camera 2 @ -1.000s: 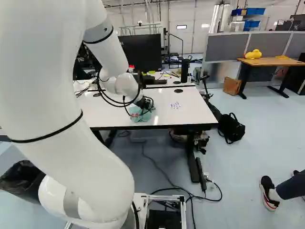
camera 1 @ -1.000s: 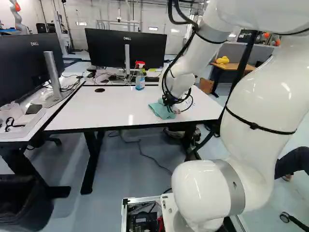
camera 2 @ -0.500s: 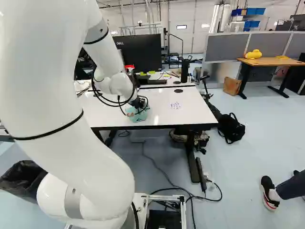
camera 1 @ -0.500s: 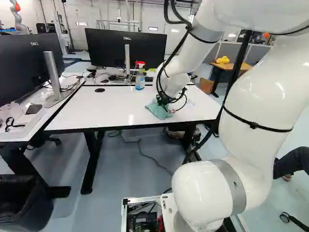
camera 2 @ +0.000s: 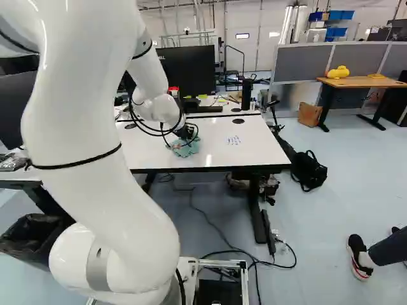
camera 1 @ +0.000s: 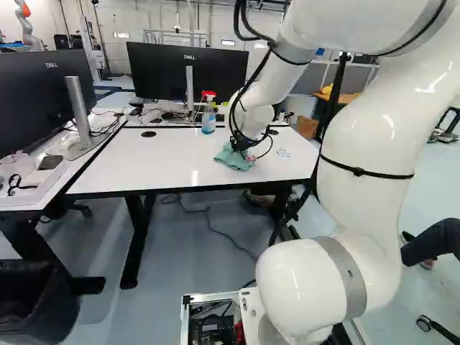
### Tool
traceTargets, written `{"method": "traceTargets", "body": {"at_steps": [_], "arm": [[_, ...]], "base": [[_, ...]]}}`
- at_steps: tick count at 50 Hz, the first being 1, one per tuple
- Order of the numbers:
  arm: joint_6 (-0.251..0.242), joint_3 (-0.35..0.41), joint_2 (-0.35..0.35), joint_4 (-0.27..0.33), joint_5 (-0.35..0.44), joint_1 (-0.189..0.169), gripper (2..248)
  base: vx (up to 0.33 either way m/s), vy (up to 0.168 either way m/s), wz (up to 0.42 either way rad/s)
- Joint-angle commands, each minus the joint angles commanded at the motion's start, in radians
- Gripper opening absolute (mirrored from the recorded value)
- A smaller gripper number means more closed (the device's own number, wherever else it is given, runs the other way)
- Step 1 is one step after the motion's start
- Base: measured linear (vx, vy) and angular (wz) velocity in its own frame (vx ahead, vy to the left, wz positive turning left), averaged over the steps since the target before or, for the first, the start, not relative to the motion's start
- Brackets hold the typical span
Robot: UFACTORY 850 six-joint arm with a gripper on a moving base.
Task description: Clean the table with the green towel
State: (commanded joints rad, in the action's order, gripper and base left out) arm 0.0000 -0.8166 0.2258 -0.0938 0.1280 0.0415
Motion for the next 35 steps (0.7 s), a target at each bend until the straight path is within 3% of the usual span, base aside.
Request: {"method": "traceTargets", "body": {"at_steps": [17, 35], "arm": [[0.000, -0.005, 0.004, 0.000, 0.000, -0.049, 40], [0.000, 0.055, -0.048, 0.000, 0.000, -0.094, 40]], "base": [[0.000, 0.000, 0.000], [0.000, 0.000, 0.000]]}}
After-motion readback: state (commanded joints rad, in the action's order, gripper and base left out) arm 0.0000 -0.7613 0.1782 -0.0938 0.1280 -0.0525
